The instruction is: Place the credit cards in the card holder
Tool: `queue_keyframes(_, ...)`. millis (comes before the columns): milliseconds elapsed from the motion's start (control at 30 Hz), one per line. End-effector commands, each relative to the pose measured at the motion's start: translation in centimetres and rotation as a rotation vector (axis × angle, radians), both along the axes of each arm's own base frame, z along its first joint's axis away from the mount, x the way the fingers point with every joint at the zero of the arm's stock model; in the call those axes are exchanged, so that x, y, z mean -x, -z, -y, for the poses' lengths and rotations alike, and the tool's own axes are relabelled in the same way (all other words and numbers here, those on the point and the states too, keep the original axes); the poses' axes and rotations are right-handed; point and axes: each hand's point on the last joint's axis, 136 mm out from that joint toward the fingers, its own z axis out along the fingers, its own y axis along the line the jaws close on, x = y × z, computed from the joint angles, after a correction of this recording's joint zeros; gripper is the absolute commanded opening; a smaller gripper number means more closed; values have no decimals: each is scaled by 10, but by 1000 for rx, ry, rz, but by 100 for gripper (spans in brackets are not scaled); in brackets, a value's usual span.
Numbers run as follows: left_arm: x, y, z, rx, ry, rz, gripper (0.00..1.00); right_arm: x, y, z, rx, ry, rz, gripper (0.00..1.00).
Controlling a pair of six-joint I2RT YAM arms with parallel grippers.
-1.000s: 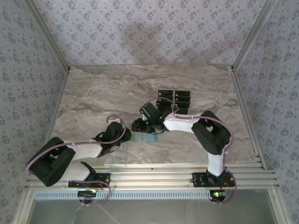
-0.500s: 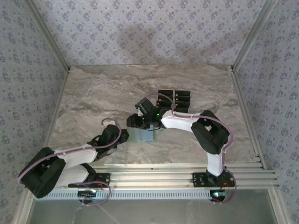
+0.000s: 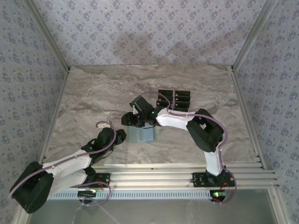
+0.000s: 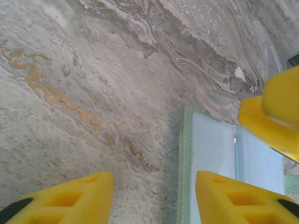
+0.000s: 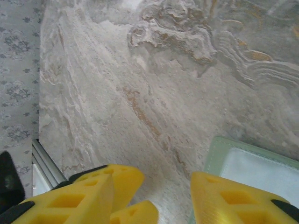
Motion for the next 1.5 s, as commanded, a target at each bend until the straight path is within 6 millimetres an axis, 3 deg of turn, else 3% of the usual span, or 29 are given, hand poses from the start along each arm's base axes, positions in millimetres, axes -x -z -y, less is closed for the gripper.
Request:
queue_keyframes(0,2,0,-2,-40,14,-6,55,-1,-14,31,85,7,57,50)
queue_keyframes(200,-2,-1,7,-92,68,-41,60,-3,8,92,321,32,120,52)
queue_keyframes(400,-10,1,24,-149,140,-86,63,1,25,122,413,32,132,52)
queue_keyframes(600,-15,7,34,-202,175,-124,64,4,35,123,411,29,115,52)
queue_keyframes(1100,-5,40,27,-360,182,-253,63,11,55,124,419,20,76,51)
queue_keyframes(1467,-8,40,34,-342,198,-244,63,14,22,115,403,26,153,51)
